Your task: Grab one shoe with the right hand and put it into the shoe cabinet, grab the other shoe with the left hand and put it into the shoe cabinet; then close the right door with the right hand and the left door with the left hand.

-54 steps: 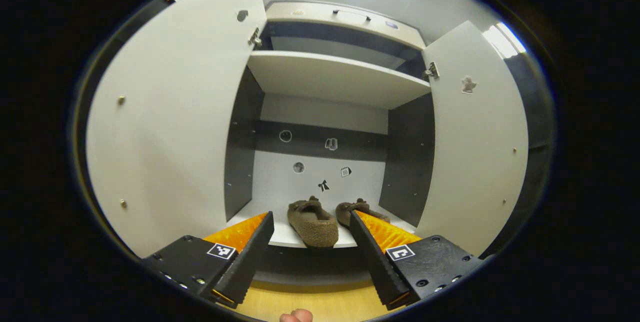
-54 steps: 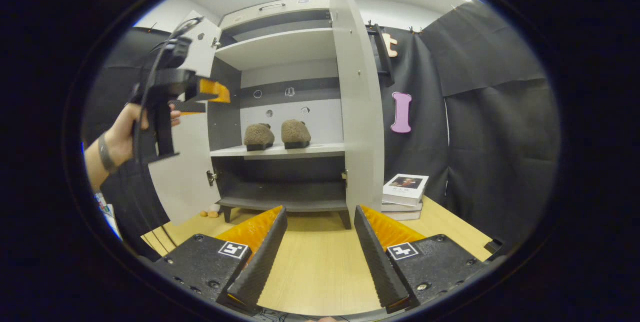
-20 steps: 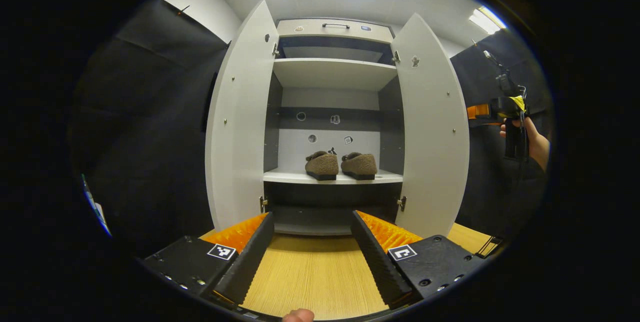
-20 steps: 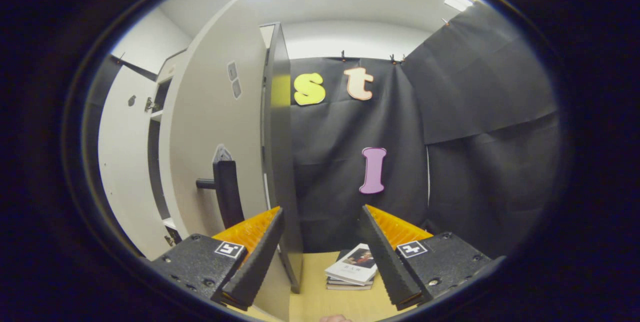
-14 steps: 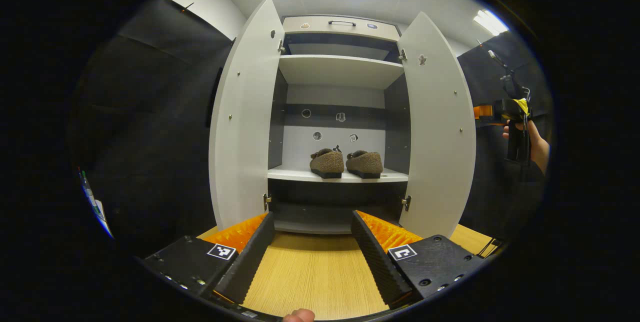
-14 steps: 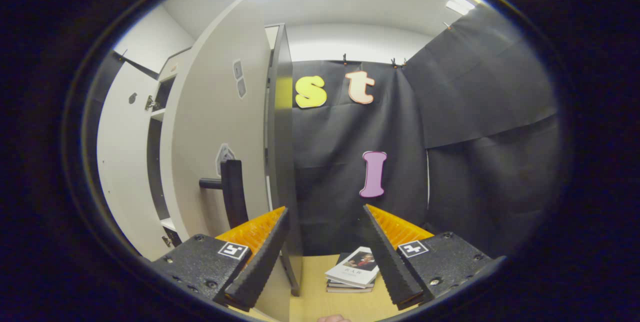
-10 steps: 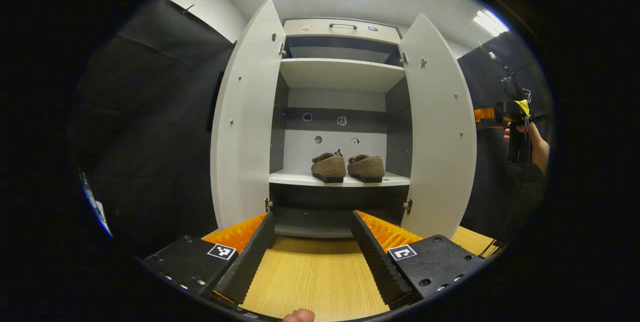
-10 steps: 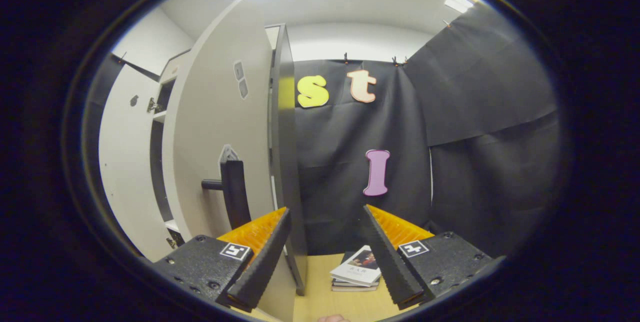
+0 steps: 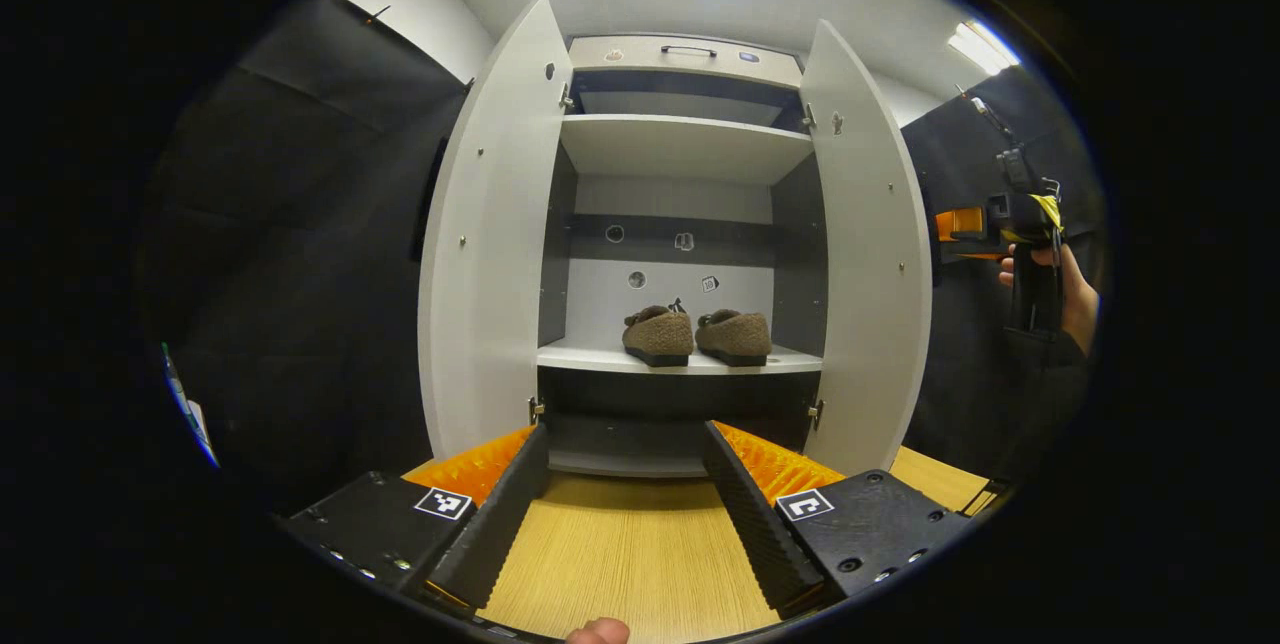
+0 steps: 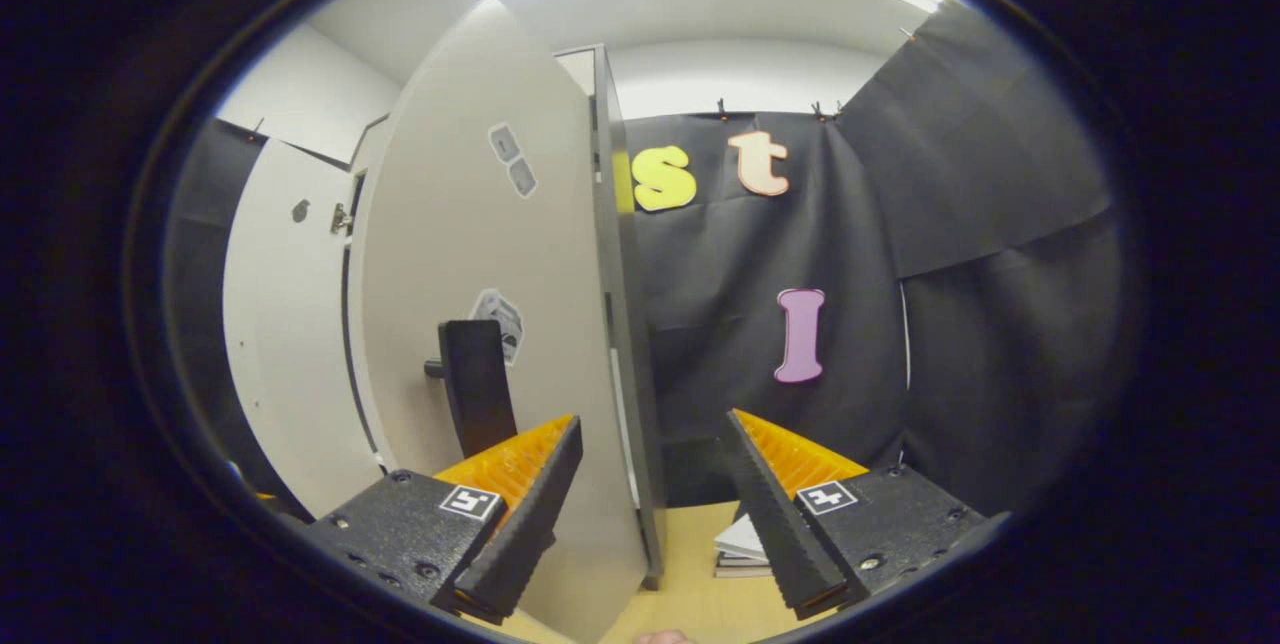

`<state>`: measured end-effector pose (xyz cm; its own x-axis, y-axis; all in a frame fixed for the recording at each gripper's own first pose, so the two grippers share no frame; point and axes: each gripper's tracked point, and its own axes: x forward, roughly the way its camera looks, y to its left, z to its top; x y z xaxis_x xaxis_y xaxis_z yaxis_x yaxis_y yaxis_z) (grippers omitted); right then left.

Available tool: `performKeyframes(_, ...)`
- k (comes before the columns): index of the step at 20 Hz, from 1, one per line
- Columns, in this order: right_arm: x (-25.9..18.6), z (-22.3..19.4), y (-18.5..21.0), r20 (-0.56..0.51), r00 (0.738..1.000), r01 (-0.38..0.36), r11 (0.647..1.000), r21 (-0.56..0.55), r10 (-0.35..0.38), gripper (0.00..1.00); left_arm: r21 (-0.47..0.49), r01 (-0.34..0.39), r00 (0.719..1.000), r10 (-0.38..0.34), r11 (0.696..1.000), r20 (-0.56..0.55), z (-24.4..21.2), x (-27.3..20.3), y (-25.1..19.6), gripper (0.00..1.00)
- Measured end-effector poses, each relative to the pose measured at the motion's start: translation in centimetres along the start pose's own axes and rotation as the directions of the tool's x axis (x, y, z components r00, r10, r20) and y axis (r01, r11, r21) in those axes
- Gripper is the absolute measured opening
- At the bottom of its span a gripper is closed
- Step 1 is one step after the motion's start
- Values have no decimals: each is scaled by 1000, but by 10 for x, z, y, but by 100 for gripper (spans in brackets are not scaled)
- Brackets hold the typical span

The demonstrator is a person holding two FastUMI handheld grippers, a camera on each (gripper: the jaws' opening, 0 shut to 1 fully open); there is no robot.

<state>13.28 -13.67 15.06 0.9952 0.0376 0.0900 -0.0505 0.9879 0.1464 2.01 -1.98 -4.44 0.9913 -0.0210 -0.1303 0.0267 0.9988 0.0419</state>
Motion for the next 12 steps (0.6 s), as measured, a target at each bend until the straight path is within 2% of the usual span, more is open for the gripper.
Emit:
performKeyframes(6,16,-10,44,3,997,-79,997,16,79,93,19,-45,999,45,999,-2,-1,-7,19,95)
performKeyframes(10,37,-25,89,-24,988,-149,988,30,149,93,16,-72,997,72,997,1,0,-10,30,95)
performKeyframes(12,52,-29,106,-19,988,-152,988,29,152,94,15,-87,996,86,996,7,1,-15,34,95)
